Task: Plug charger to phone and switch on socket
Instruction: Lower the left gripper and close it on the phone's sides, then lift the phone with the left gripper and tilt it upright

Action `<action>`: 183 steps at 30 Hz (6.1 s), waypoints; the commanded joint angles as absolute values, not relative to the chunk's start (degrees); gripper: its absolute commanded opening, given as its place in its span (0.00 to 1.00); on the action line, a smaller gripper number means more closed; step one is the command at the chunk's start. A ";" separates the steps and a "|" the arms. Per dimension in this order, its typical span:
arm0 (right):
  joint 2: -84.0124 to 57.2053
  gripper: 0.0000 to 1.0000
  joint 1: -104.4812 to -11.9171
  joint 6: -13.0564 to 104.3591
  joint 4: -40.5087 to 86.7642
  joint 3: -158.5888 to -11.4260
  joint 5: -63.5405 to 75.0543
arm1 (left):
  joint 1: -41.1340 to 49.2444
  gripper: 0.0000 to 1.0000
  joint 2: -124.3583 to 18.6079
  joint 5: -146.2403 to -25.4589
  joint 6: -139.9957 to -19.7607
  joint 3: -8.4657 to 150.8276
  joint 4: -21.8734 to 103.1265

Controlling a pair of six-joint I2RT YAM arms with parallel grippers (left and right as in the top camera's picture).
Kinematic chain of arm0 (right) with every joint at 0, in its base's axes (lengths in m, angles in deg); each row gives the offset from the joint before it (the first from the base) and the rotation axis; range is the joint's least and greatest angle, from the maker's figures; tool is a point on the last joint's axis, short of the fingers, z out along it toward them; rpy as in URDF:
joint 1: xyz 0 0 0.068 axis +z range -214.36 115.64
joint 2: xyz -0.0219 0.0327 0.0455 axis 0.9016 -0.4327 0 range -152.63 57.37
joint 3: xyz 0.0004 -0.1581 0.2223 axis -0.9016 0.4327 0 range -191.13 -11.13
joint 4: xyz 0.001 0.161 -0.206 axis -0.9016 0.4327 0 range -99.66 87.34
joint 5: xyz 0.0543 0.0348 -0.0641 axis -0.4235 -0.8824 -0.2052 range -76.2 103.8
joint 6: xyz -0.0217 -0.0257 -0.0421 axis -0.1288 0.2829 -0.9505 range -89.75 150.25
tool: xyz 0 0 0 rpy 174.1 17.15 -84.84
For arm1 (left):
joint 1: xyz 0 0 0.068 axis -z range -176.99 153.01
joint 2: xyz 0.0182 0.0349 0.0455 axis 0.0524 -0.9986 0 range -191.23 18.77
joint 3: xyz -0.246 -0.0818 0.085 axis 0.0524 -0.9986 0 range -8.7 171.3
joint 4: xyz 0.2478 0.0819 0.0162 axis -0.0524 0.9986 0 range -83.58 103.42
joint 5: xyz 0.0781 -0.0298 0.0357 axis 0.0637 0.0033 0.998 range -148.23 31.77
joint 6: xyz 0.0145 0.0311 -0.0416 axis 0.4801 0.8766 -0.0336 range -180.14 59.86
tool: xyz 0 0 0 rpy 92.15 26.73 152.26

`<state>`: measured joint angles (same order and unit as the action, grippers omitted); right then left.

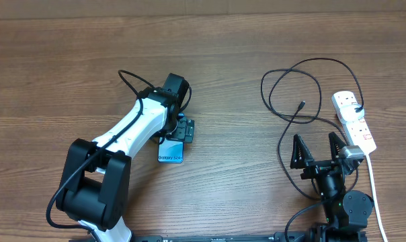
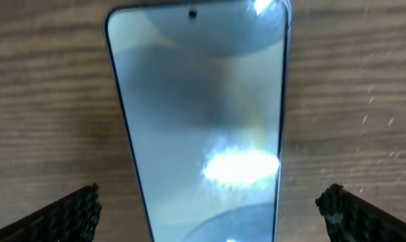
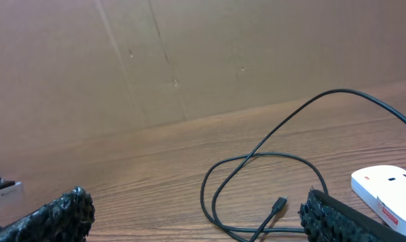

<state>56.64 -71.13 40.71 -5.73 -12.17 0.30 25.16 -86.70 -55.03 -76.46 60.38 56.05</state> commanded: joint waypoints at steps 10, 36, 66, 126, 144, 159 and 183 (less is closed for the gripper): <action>57.21 1.00 -71.35 40.45 -6.13 -11.58 0.72 | 25.42 0.99 -92.25 -55.27 -80.09 60.01 55.04; 57.21 1.00 -71.35 40.45 -6.13 -11.58 0.72 | 25.42 0.82 -97.85 -56.82 -81.16 60.01 59.06; 57.21 1.00 -71.35 40.43 -6.13 -11.58 0.72 | 25.42 0.63 -97.85 -56.80 -82.51 60.03 56.94; 57.21 1.00 -71.35 40.43 -6.13 -11.58 0.72 | 25.42 0.55 -97.80 -74.07 -88.98 90.00 90.12; 57.21 1.00 -71.35 40.45 -6.13 -11.58 0.72 | 22.03 0.54 -97.80 -92.34 -87.56 90.00 99.00; 57.21 1.00 -71.35 40.43 -6.13 -11.58 0.72 | 21.29 0.54 -97.80 -95.29 -86.40 90.00 99.32; 57.21 1.00 -71.35 40.43 -6.13 -11.58 0.72 | 21.29 0.55 -97.80 -93.70 -84.37 90.00 94.60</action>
